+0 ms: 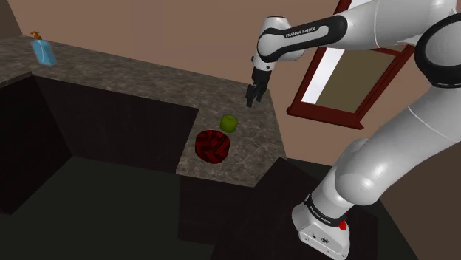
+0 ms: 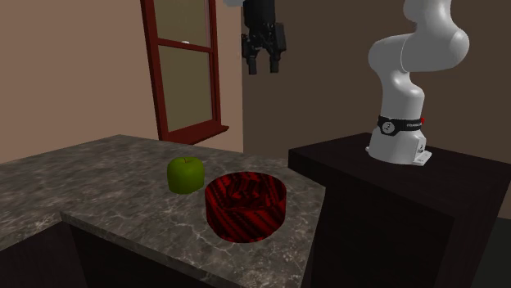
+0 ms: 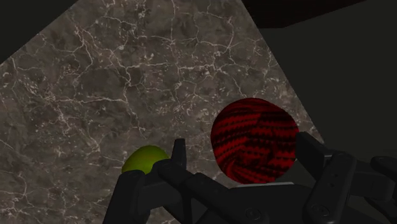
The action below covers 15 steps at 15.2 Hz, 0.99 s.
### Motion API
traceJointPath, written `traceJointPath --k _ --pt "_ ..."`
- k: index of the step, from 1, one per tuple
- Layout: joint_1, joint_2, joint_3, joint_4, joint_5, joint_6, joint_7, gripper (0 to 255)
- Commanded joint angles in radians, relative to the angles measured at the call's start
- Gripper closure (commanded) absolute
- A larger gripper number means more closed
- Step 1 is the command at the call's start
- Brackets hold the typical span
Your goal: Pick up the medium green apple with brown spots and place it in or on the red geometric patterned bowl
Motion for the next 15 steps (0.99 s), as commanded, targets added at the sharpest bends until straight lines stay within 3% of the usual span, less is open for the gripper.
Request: traceJointPath --k 1,8,15 --pt "-0.002 0.078 -0.016 0.04 0.013 0.029 -0.043 0" --pt "-0.034 0.37 -0.046 0.24 0.088 0.08 -0.195 0" --pt "-0.101 0.666 -0.03 0.511 0.156 0.069 -0.313 0"
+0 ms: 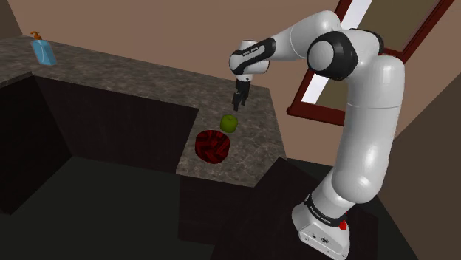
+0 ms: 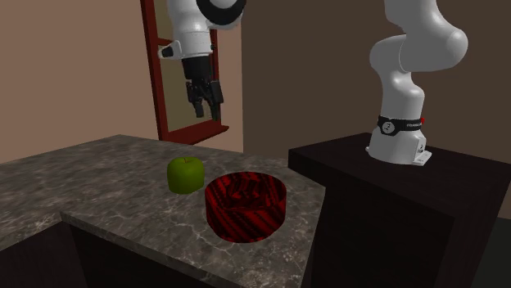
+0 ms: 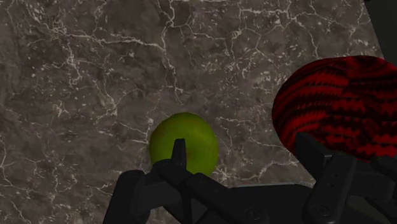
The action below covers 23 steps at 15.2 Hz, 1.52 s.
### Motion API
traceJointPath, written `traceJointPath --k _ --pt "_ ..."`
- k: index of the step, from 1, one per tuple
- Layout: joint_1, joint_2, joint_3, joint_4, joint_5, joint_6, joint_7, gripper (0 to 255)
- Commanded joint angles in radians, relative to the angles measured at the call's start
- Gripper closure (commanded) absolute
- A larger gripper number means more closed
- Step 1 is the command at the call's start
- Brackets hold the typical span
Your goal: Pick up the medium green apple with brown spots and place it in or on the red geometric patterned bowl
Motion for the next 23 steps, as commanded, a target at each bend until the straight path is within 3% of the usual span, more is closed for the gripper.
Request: traceJointPath --k 1,7,15,22,23 --pt "-0.022 0.091 0.009 0.095 0.016 -0.014 -0.028 0" --pt "-0.09 0.353 0.036 0.409 0.04 -0.085 -0.082 0" --pt "-0.093 0.392 0.044 0.368 0.05 -0.006 -0.088 0" --pt "-0.093 0.392 0.044 0.369 0.05 -0.007 -0.088 0" --pt "-0.093 0.392 0.044 0.369 0.05 -0.007 -0.088 255"
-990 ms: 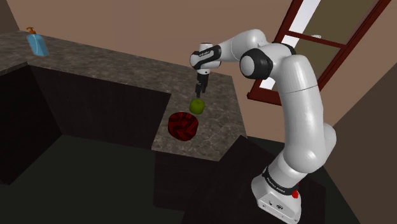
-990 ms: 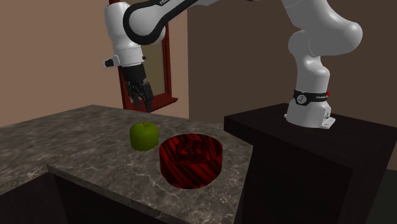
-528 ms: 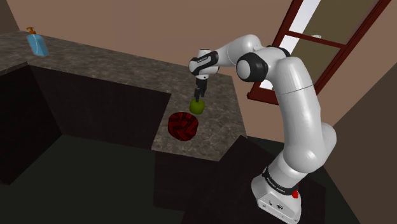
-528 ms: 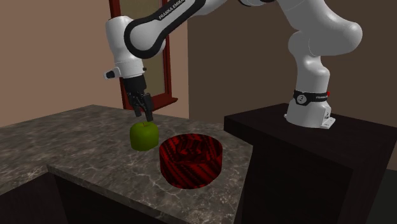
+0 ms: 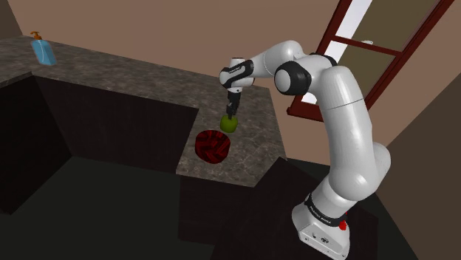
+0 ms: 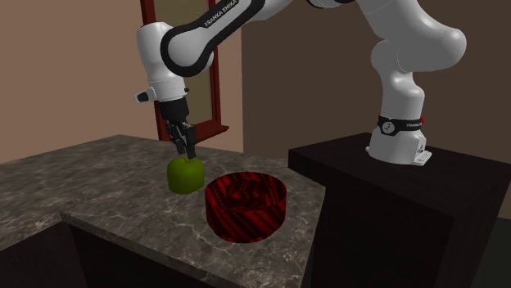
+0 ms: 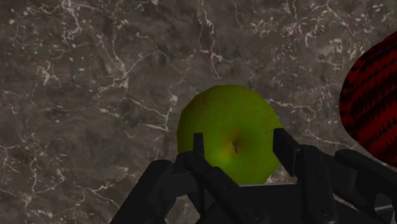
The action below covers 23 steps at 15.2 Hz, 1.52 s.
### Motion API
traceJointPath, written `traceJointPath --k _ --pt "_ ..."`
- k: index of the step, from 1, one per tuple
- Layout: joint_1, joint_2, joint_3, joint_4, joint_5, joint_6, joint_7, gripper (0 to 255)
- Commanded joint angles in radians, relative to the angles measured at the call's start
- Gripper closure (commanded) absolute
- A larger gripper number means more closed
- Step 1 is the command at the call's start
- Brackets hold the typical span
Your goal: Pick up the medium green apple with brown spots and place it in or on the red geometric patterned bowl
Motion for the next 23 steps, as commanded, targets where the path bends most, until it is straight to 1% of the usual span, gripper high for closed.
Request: traceJointPath --k 1,9,23 --pt "0.0 0.0 0.0 0.0 0.0 0.0 0.0 255" --pt "0.0 0.0 0.0 0.0 0.0 0.0 0.0 255" --pt "0.01 -0.106 -0.017 0.018 -0.021 -0.122 0.006 255"
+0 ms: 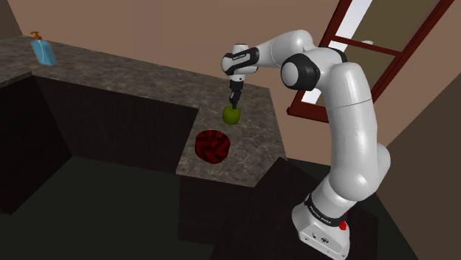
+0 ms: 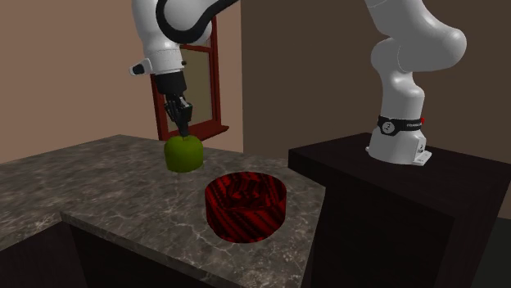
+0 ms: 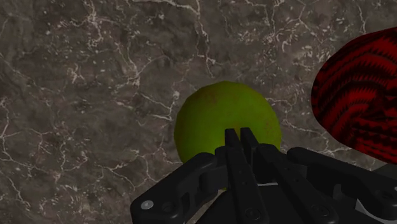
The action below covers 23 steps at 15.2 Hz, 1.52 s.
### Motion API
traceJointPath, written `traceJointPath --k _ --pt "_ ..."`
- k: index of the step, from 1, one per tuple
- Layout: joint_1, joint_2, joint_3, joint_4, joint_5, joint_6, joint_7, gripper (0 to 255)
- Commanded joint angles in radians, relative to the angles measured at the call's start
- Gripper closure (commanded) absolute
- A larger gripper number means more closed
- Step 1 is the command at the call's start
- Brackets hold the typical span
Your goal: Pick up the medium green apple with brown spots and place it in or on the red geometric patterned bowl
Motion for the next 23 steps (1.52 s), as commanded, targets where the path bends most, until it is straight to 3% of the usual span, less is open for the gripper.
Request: traceJointPath --k 1,19,23 --pt "0.001 -0.016 -0.003 0.002 -0.003 -0.018 0.0 255" --pt "0.002 -0.099 -0.017 0.108 -0.024 -0.205 0.007 255" --pt "0.077 -0.231 -0.013 -0.063 -0.047 -0.165 0.07 255"
